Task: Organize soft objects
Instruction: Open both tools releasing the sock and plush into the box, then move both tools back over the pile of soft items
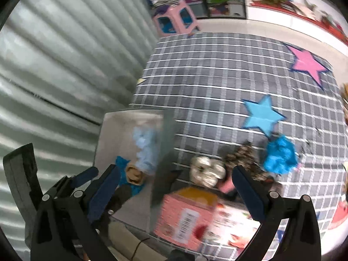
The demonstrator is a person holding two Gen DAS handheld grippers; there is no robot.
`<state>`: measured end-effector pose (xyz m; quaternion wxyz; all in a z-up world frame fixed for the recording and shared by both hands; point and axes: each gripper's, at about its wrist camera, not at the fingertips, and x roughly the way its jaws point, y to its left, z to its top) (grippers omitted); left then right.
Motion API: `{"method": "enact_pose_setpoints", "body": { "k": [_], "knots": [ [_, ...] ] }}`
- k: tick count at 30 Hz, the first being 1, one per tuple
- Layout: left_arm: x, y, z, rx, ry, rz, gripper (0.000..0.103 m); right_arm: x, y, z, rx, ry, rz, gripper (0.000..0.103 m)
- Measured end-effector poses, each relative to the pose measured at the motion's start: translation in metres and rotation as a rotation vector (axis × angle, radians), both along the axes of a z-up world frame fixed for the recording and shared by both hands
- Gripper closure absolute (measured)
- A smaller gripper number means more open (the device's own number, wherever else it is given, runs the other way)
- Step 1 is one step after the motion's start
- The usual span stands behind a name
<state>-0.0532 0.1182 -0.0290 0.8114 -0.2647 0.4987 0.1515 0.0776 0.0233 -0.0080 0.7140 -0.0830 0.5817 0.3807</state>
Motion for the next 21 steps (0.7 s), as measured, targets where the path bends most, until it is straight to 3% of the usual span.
{"method": "enact_pose_setpoints", "body": {
  "k": [6,13,21],
  "knots": [
    [0.03,-0.041,-0.001,-0.018,0.01,-0.116,0.0,0.028,-0.07,-0.003,-0.029,0.005,-0.136,0.0],
    [0.053,-0.078,-0.007,-0.043,0.034,-0.215,0.0,0.037,-0.149,-0.038,-0.098,0.065,-0.28,0.0],
    [0.081,-0.113,-0.016,-0.085,0.063,-0.3,0.0,0.029,-0.206,-0.074,-0.148,0.132,-0.369,0.0]
  ]
}}
